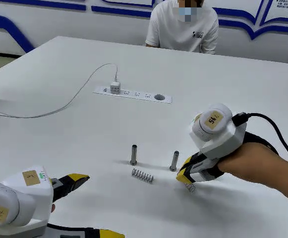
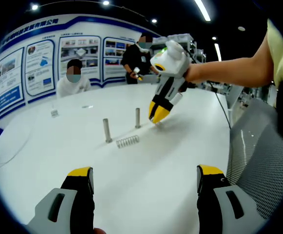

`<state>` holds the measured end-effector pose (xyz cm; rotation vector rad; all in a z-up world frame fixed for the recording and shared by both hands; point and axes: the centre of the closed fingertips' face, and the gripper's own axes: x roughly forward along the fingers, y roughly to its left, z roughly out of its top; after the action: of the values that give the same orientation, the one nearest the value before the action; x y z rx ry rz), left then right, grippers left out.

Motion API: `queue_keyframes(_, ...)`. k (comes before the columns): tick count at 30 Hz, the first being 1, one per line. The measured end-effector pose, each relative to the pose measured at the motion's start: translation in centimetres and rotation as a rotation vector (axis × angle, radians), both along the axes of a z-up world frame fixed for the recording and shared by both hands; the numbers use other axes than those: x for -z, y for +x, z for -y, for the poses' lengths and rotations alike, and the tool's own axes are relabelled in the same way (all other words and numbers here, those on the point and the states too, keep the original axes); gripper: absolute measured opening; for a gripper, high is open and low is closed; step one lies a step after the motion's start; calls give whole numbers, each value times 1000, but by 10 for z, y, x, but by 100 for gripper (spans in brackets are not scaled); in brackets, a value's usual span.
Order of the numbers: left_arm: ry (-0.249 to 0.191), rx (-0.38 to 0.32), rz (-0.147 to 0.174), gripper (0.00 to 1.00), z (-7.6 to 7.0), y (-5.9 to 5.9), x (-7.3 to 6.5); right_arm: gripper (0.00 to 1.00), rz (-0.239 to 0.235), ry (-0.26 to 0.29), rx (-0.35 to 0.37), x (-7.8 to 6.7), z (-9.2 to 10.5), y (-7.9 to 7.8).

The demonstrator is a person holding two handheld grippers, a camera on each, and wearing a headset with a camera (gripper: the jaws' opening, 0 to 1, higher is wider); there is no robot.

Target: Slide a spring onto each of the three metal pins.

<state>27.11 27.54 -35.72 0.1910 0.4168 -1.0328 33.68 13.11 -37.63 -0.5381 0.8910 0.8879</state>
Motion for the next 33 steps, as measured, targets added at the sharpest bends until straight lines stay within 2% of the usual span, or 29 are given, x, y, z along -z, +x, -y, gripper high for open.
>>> queue_keyframes(33, 3, 7, 6, 89, 2, -1, -2, 12, 17, 16, 24, -8, 6, -2)
